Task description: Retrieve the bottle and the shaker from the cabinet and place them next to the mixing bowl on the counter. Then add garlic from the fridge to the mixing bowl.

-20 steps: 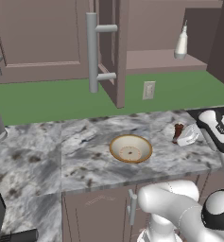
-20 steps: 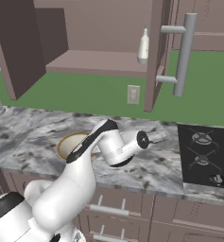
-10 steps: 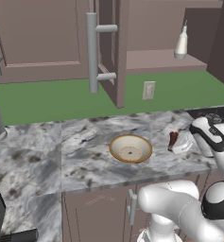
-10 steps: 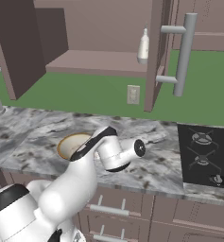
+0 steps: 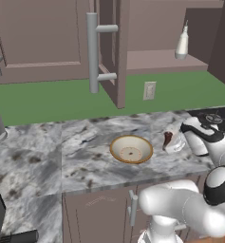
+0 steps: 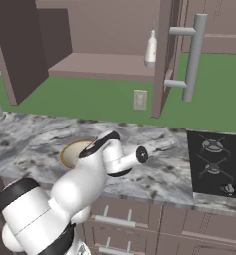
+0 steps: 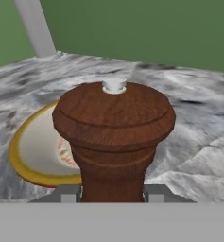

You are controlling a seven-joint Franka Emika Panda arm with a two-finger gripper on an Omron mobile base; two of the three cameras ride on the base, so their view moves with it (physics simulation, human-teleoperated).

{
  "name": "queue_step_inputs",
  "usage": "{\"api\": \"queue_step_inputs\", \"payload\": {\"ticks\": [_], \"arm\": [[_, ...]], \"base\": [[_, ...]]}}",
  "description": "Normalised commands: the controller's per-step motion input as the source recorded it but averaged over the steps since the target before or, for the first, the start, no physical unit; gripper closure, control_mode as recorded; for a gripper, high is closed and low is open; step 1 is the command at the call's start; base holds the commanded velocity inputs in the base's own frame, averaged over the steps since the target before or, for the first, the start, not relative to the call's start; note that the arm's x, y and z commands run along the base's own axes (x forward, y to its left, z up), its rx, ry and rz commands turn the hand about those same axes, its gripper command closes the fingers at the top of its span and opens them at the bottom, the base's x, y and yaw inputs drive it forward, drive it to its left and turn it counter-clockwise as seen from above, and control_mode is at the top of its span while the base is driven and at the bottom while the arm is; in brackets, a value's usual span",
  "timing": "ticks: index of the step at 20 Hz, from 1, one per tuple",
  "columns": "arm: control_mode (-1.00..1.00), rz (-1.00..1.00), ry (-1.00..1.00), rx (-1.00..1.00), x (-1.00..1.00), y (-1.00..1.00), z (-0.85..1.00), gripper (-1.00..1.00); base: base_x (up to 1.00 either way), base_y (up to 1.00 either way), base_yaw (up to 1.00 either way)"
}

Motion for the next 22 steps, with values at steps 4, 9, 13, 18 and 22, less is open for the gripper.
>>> {"api": "queue_step_inputs", "payload": {"ticks": [4,9,13,18,22], "arm": [[-1.00,0.00,0.00,0.00,0.48,-0.03,0.00,1.00],[-1.00,0.02,0.01,0.00,0.48,-0.19,0.00,1.00],[-1.00,0.02,0.02,0.00,0.48,-0.37,-0.04,1.00],[-1.00,0.02,0.03,0.00,0.41,-0.31,-0.12,1.00],[-1.00,0.02,0.02,0.00,0.31,-0.20,-0.26,1.00]], "base": [[0.00,0.00,0.00],[0.00,0.00,0.00],[0.00,0.00,0.00],[0.00,0.00,0.00],[0.00,0.00,0.00]]}}
